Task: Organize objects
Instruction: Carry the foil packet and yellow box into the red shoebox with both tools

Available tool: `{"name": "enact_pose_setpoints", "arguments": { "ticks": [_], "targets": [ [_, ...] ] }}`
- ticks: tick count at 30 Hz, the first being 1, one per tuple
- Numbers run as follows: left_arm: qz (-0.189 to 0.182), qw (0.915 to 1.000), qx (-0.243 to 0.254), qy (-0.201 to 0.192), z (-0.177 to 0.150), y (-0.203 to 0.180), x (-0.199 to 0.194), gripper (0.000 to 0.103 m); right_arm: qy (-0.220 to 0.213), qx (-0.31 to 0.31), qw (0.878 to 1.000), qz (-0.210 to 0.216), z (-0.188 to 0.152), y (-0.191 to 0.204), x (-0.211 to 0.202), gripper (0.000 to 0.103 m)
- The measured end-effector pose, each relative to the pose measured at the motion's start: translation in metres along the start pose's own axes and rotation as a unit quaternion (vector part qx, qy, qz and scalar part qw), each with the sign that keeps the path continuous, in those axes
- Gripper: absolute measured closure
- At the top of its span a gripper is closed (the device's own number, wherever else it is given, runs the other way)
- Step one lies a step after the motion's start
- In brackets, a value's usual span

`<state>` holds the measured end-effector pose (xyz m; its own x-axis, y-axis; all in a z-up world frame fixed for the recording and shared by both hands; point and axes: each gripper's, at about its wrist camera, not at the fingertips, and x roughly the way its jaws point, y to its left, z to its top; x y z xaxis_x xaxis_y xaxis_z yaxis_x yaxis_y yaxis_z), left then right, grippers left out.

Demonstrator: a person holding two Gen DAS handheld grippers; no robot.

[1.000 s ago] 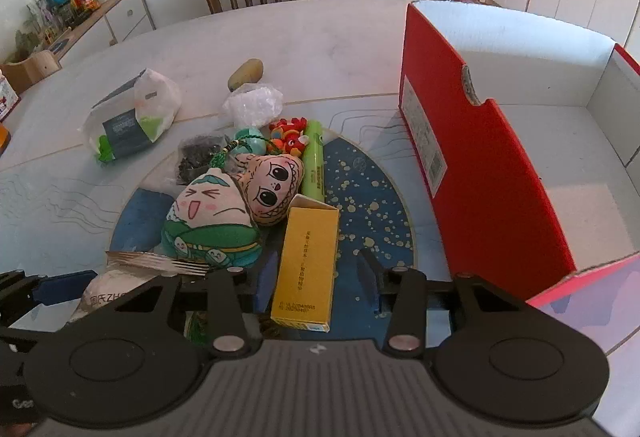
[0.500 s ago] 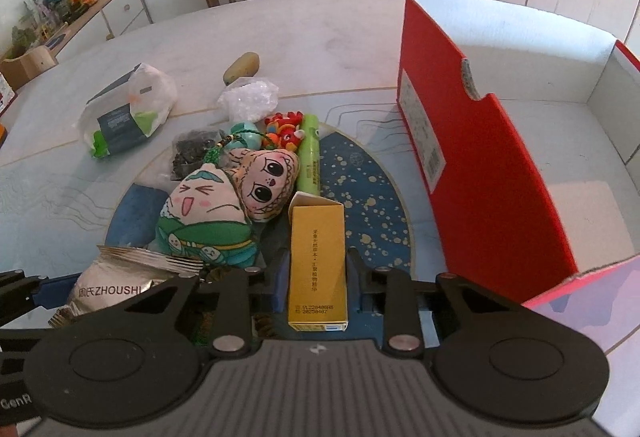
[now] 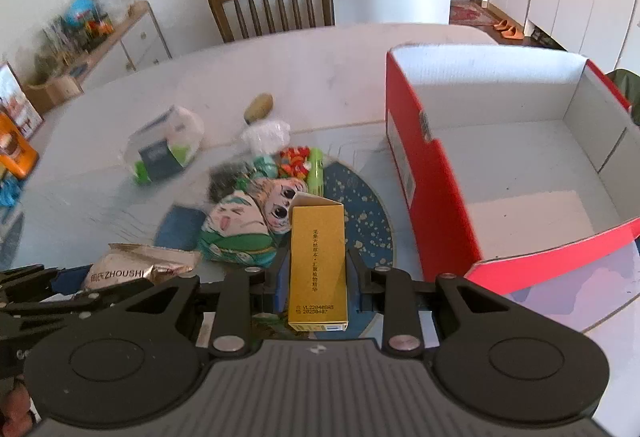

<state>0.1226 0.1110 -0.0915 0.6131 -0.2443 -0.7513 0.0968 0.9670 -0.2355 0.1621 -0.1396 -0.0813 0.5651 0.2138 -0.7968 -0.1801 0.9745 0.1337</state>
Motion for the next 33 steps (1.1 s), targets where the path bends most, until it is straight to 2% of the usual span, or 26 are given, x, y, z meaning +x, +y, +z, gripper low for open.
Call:
{"name": "enact_pose_setpoints", "arguments": {
  "ticks": [6,7,8,9,12,15,17,20,21,22,24,33],
  "targets": [
    [-0.011,0.9992,0.023,-0.03,0.021,-0.023,-0.022,0.053,-0.022,-0.001,1.0,0.004,0.008,-0.008,-0.034,0.075],
    [-0.018,0.9989,0.027,-0.033,0.024,-0.028,-0.025,0.066,-0.026,0.0,1.0,0.003,0.01,-0.01,-0.038,0.075],
    [-0.027,0.9984,0.032,-0.038,0.027,-0.032,-0.027,0.074,-0.03,0.001,1.0,0.004,0.011,-0.014,-0.043,0.075],
    [-0.033,0.9978,0.04,-0.041,0.03,-0.039,-0.027,0.077,-0.035,-0.001,0.999,0.003,0.013,-0.017,-0.048,0.075],
    [-0.018,0.9974,0.064,-0.03,0.031,-0.052,-0.017,0.077,-0.042,-0.002,0.999,0.002,0.014,-0.028,-0.054,0.075],
    [-0.018,0.9985,0.05,-0.011,0.023,-0.047,-0.008,0.077,-0.046,-0.005,0.999,0.004,0.012,-0.044,-0.06,0.075],
    [-0.008,0.9986,0.051,-0.005,0.016,-0.047,-0.007,0.07,-0.043,-0.004,0.999,0.013,0.011,-0.054,-0.063,0.075],
    [0.011,0.9987,0.048,0.013,0.004,-0.045,-0.005,0.064,-0.04,-0.01,0.999,0.018,0.01,-0.067,-0.064,0.075],
    [0.014,0.9986,0.047,0.018,0.0,-0.044,-0.003,0.051,-0.039,-0.011,0.999,0.02,0.01,-0.071,-0.064,0.075],
    [0.02,0.9987,0.043,0.02,-0.003,-0.045,-0.002,0.03,-0.038,-0.012,0.999,0.021,0.01,-0.073,-0.065,0.075],
    [0.029,0.9985,0.044,0.017,-0.009,-0.045,-0.001,0.015,-0.039,-0.016,0.999,0.025,0.009,-0.078,-0.066,0.075],
    [0.047,0.9948,0.062,0.066,-0.027,-0.043,0.039,0.014,-0.037,-0.016,0.999,0.026,0.007,-0.089,-0.069,0.075]
  ]
}}
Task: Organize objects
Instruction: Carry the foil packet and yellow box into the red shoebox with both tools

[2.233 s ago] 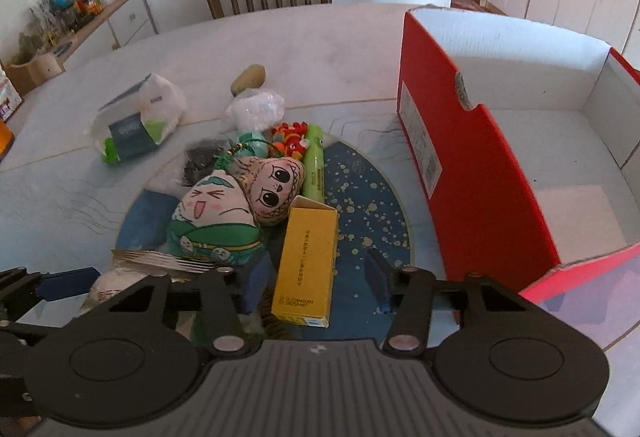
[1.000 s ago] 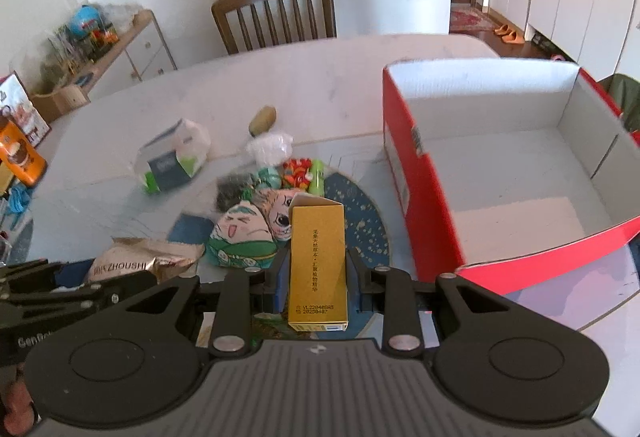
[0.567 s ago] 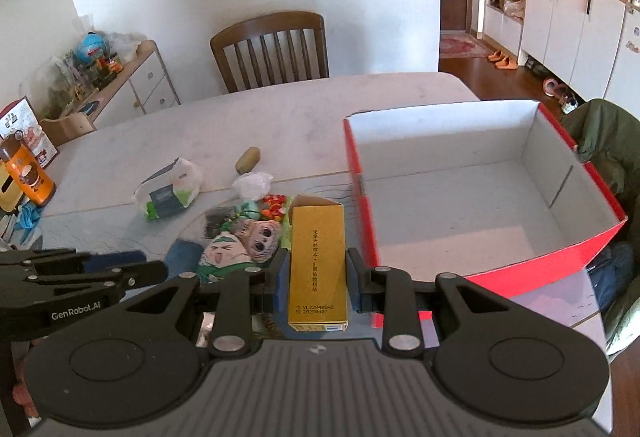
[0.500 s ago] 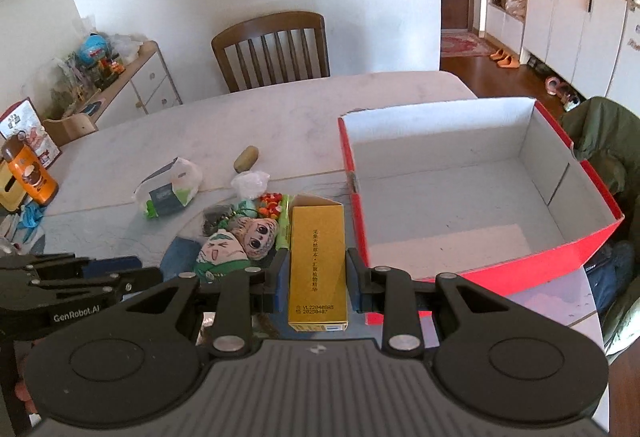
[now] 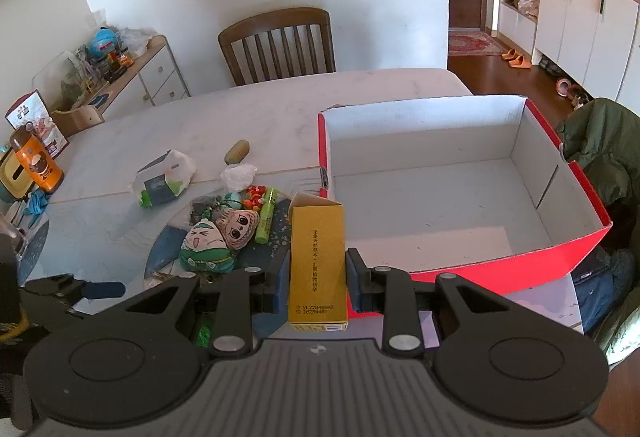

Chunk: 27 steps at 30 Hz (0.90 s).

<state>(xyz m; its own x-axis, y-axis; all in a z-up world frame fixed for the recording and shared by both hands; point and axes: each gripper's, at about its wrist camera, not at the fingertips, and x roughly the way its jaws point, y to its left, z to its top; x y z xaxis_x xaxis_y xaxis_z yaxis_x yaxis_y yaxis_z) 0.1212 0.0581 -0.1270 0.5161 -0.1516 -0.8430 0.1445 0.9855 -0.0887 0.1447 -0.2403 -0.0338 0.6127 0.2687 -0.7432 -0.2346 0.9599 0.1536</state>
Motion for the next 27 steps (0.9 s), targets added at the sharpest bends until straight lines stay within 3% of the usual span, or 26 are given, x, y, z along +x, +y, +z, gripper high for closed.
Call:
{"name": "enact_pose_setpoints", "arguments": {
  "ticks": [13,21,27],
  "targets": [
    [-0.009,0.9994,0.033,0.007,-0.003,-0.006,0.015,0.054,-0.001,0.015,1.0,-0.018,-0.003,-0.012,-0.004,0.075],
    [-0.01,0.9999,0.0,-0.003,-0.001,0.002,0.004,0.058,0.002,0.019,1.0,-0.013,0.002,-0.015,-0.004,0.075],
    [-0.016,0.9994,-0.014,-0.027,0.013,-0.003,-0.028,0.058,-0.002,0.013,1.0,-0.01,0.011,-0.022,-0.006,0.075]
  ]
}}
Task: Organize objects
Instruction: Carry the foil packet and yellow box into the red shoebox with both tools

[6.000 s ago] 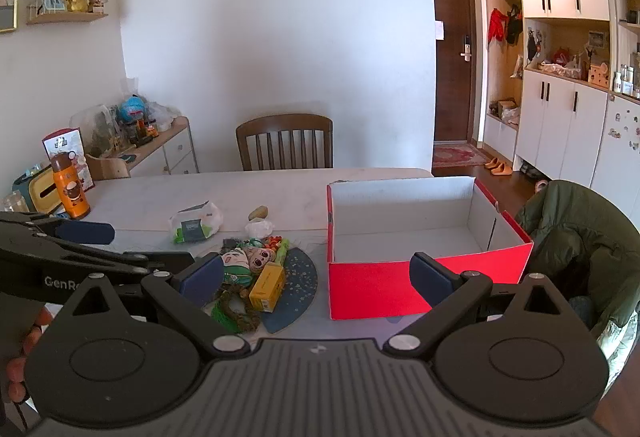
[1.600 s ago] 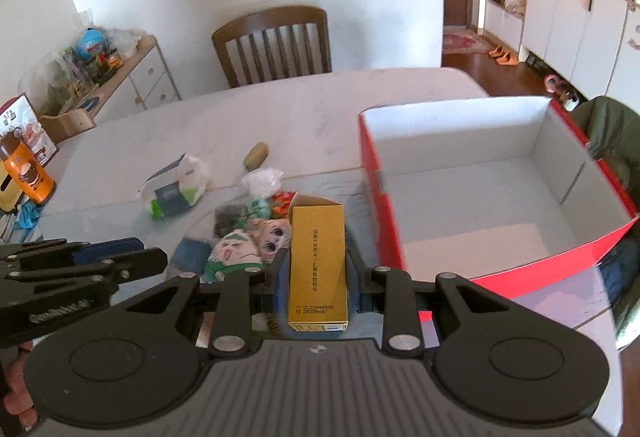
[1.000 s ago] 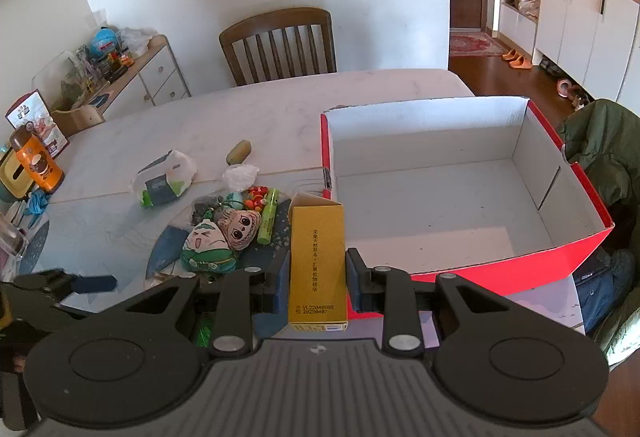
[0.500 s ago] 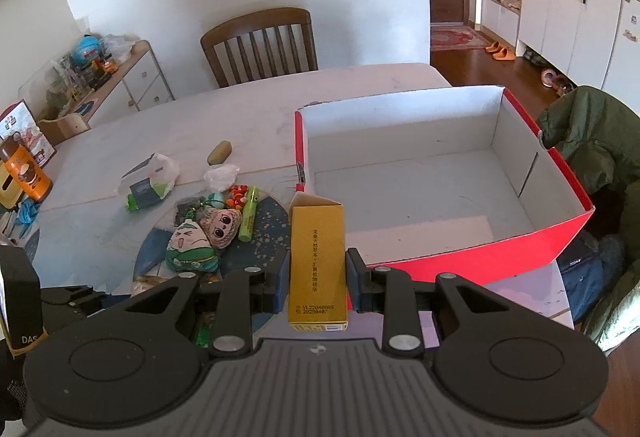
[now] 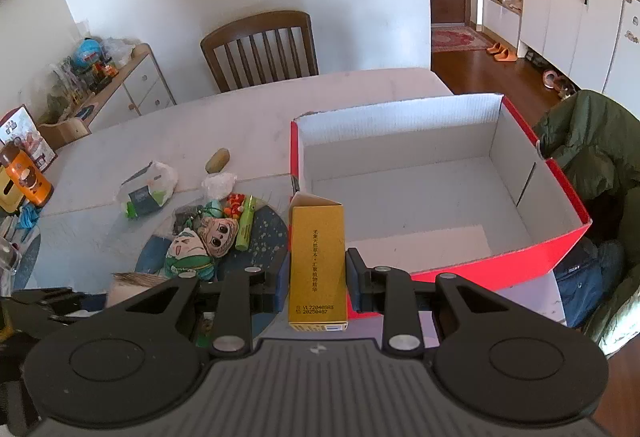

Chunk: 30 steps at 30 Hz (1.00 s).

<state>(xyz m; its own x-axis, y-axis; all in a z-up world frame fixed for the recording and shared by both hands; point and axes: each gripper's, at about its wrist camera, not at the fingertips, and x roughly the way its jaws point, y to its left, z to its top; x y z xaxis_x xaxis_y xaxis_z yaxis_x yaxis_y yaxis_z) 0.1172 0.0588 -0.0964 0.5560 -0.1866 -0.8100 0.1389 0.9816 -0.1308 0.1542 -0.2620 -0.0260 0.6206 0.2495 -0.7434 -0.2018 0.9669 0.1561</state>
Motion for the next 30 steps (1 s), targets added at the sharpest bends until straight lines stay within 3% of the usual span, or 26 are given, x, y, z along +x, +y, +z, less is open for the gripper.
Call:
{"name": "enact_pose_setpoints", "arguments": {
  "ticks": [8,12,26,30],
  "targets": [
    [-0.03,0.9981,0.008,-0.054,0.046,-0.031,-0.041,0.058,-0.009,-0.002,1.0,0.004,0.013,-0.02,-0.002,0.075],
    [-0.039,0.9972,0.018,-0.061,0.067,-0.052,-0.043,0.058,-0.013,-0.001,1.0,0.003,0.018,-0.035,-0.003,0.075],
    [-0.052,0.9956,0.059,-0.05,0.137,-0.148,0.017,0.058,-0.013,-0.009,0.999,-0.047,0.04,-0.108,0.023,0.075],
    [-0.058,0.9947,0.081,-0.025,0.153,-0.183,0.051,0.058,-0.006,-0.016,0.998,-0.056,0.044,-0.124,0.041,0.075]
  ]
}}
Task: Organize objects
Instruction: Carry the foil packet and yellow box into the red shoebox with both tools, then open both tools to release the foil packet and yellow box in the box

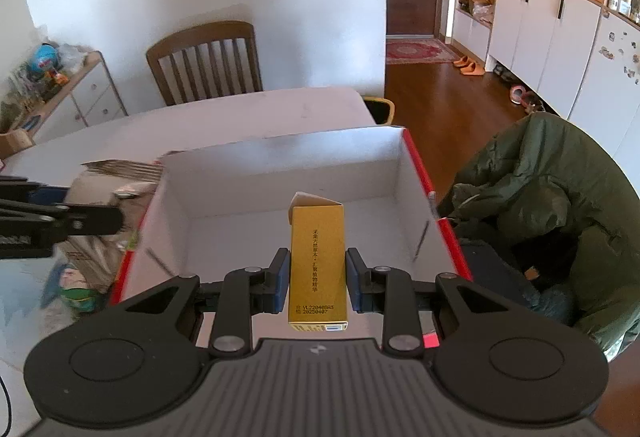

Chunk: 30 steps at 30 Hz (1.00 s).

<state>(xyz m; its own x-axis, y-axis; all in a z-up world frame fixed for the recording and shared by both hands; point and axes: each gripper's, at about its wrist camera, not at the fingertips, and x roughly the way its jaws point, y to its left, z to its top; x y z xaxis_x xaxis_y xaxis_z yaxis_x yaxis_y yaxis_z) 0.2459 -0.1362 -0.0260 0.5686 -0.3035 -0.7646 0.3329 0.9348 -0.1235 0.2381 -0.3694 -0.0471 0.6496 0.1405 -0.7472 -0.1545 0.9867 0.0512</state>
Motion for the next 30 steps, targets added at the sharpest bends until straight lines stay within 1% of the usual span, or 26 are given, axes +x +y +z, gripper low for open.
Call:
{"name": "enact_pose_setpoints", "arguments": {
  "ticks": [3,9,15,19,24,28,30],
  "targets": [
    [-0.005,0.9997,0.001,0.022,0.008,-0.016,0.03,0.058,0.012,-0.008,1.0,-0.007,0.0,-0.008,0.018,0.075],
    [0.007,0.9982,0.007,0.059,0.015,-0.036,0.088,0.058,0.044,-0.027,0.999,-0.006,-0.005,-0.018,0.052,0.075],
    [0.016,0.9955,0.017,0.092,0.019,-0.049,0.129,0.058,0.078,-0.035,0.996,0.004,-0.009,-0.018,0.079,0.075],
    [0.022,0.9936,0.028,0.107,0.017,-0.051,0.145,0.058,0.097,-0.041,0.994,0.01,-0.008,-0.017,0.091,0.075],
    [0.027,0.9918,0.024,0.123,0.016,-0.048,0.159,0.058,0.117,-0.042,0.992,0.013,-0.013,-0.021,0.103,0.075],
    [0.02,0.9895,0.014,0.142,0.014,-0.045,0.166,0.058,0.134,-0.036,0.99,0.013,-0.018,-0.023,0.11,0.075],
    [0.017,0.9892,0.016,0.145,0.012,-0.044,0.168,0.057,0.141,-0.034,0.989,0.014,-0.02,-0.024,0.113,0.075]
  ]
}}
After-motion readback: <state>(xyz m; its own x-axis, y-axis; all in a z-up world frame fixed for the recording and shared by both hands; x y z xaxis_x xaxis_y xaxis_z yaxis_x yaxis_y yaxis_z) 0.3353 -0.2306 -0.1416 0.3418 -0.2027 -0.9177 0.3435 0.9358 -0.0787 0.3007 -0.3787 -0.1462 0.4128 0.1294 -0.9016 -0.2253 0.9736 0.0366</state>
